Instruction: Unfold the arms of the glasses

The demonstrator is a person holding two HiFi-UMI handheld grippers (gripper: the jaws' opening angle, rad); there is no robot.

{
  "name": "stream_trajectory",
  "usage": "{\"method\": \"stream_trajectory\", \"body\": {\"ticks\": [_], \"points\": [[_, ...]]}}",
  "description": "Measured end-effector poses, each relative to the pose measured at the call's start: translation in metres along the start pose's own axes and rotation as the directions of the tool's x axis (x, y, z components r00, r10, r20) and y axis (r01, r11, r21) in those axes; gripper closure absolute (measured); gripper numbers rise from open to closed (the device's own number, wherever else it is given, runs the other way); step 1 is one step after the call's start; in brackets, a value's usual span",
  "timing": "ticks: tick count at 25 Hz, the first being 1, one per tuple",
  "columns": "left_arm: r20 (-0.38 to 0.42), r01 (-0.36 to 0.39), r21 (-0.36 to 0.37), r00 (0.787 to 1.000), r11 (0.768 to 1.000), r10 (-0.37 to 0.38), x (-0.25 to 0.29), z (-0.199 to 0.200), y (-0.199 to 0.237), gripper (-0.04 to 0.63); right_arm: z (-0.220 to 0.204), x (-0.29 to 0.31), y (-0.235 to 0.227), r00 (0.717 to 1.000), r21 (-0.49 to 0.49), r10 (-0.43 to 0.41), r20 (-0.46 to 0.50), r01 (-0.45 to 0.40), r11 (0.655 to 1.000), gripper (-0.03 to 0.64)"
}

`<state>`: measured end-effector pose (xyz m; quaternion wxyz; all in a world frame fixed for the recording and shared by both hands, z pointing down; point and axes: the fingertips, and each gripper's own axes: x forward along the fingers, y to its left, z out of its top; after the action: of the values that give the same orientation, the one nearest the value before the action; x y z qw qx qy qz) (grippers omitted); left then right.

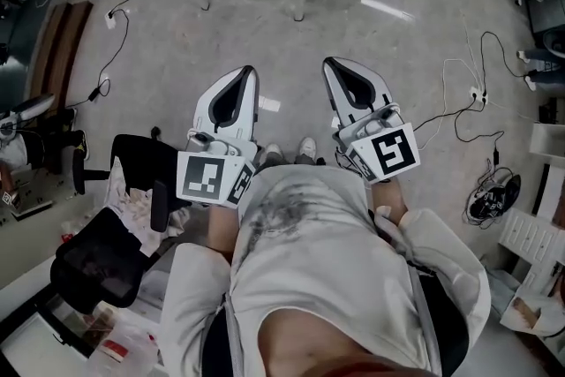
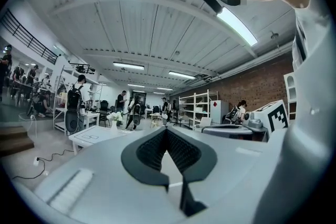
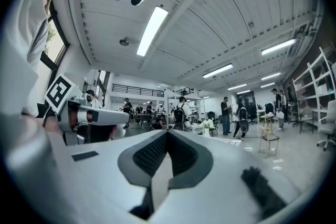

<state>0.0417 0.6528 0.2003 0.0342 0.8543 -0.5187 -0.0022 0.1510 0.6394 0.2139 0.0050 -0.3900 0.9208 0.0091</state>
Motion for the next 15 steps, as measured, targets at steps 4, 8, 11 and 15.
{"method": "stream_trajectory", "body": {"ticks": [4,8,11,15], "points": [[-0.02,-0.024,0.019,1.0,1.0,0.024,0.006,-0.005,-0.004,0.589,-0.004,0.0,-0.011,1.0,0.014,0.03,-0.001,-0.03,0.999,0.601],[-0.032,-0.03,0.046,0.999,0.999,0.032,0.015,-0.008,0.0,0.588,-0.006,0.007,-0.016,0.999,0.029,0.052,-0.005,-0.052,0.998,0.601],[-0.031,-0.028,0.046,0.999,0.999,0.029,0.025,-0.01,0.009,0.588,-0.008,0.019,-0.02,0.999,0.022,0.05,-0.01,-0.05,0.998,0.601],[-0.021,-0.015,0.036,1.0,0.999,0.016,0.045,-0.016,0.027,0.588,-0.012,0.042,-0.03,0.999,0.004,0.034,-0.021,-0.033,0.999,0.601]]}}
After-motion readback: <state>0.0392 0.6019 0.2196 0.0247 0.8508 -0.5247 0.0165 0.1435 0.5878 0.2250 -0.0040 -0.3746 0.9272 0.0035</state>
